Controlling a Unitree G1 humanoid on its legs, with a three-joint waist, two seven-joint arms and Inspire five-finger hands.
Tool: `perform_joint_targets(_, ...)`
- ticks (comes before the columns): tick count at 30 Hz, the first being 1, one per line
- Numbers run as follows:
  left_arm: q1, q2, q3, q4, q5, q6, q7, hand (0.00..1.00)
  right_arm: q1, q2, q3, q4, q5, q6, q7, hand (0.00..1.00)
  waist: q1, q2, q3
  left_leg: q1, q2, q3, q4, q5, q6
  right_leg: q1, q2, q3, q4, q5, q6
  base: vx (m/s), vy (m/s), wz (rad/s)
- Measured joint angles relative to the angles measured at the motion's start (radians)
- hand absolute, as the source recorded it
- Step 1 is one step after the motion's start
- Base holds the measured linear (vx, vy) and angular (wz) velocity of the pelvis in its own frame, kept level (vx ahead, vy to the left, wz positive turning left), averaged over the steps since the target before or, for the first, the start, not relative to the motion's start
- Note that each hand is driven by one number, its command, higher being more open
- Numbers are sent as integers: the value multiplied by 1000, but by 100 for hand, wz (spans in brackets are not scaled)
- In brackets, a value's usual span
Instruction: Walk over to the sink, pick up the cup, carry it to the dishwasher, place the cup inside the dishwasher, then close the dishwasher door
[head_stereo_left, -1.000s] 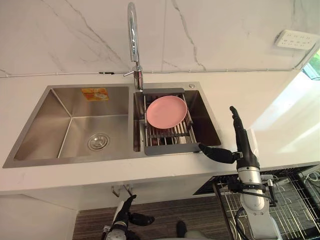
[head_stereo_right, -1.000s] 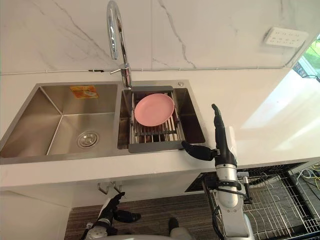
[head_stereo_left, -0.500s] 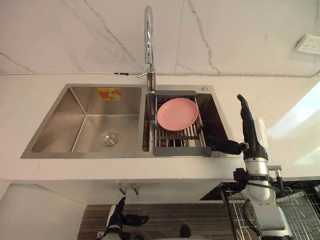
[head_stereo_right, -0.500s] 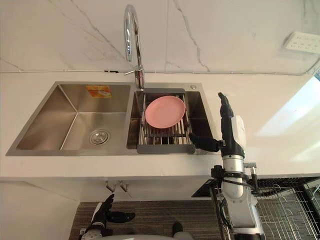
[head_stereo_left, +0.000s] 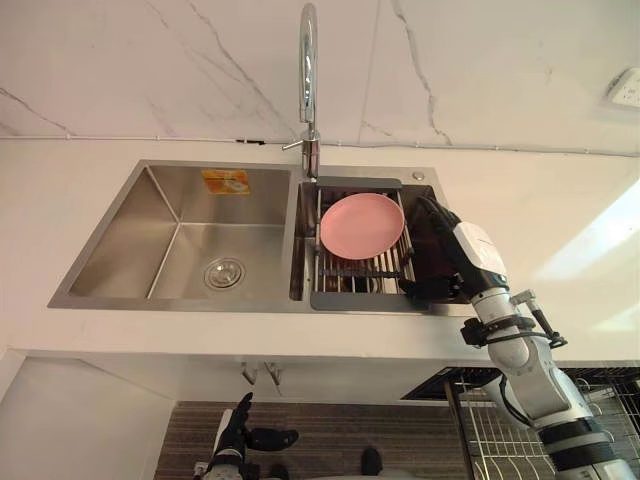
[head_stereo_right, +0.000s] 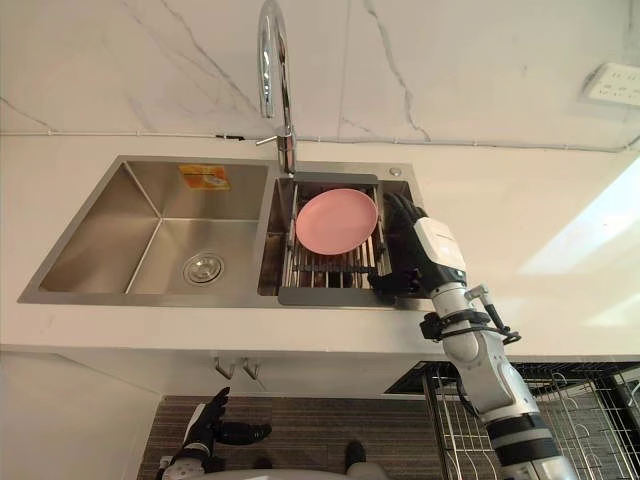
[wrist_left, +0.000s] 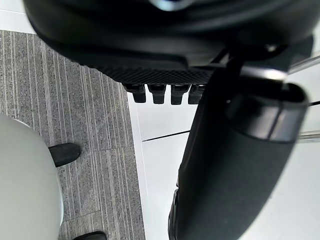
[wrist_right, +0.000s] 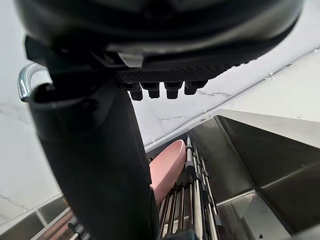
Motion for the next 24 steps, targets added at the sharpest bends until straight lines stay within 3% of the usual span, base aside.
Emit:
perform_joint_targets(14,3,-1,0,-44,0,-12,0,100,-184,-20,105,145,-109,9,4,100,20,-1,38,-21,-3,-17,1,2,2,-13,-2,-17,2,0,0,-19,-11,3)
perform_joint_targets(24,2,-6,1,-73,0,-13,1,100,-265,-17,119,223,-189,62,-16,100,29,1,69,-37,-6,-19,3,3,2,-28,-6,-19,6,0,0,-3,-1,0)
